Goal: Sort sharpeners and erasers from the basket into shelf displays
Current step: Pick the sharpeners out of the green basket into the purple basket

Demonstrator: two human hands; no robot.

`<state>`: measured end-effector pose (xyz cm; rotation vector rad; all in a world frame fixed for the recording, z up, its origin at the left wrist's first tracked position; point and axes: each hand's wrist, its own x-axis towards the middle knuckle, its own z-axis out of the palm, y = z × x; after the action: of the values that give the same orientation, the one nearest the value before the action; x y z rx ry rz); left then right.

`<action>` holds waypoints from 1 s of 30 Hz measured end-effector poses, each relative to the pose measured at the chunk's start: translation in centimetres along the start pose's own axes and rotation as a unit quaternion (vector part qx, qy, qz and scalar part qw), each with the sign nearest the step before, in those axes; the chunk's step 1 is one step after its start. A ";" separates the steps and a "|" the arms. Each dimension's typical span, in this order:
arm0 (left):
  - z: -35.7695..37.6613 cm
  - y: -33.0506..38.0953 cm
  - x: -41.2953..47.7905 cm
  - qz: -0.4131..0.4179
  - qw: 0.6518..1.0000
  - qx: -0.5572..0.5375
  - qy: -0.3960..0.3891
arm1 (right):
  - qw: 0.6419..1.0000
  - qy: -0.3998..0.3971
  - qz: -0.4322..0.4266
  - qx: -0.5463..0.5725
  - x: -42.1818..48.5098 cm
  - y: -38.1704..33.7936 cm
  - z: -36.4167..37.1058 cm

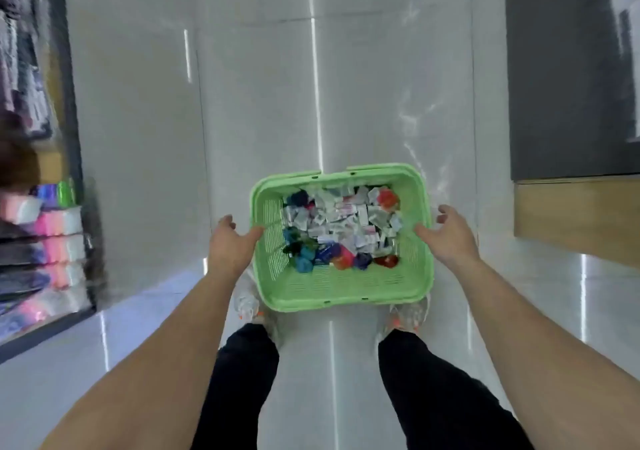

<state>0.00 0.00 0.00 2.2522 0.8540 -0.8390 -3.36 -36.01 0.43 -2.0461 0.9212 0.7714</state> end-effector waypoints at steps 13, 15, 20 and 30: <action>4.4 -3.7 2.0 -0.016 0.997 -0.068 0.021 | 0.994 0.078 0.008 0.072 1.8 5.8 5.1; 1.8 -2.7 -0.3 -0.003 0.998 -0.061 0.024 | 0.994 0.074 0.006 0.079 -0.9 4.8 3.5; -7.8 2.2 -9.8 -0.004 0.999 -0.050 0.019 | 0.994 0.063 -0.001 0.090 -10.5 -0.4 -3.7; -27.1 16.5 -32.8 0.016 0.993 -0.074 0.091 | 0.985 0.086 -0.088 0.117 -30.5 -14.3 -25.6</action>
<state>1.72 -3.25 45.46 2.2279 0.9276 -0.5421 -3.54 -39.69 42.53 -1.9748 0.8666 0.3764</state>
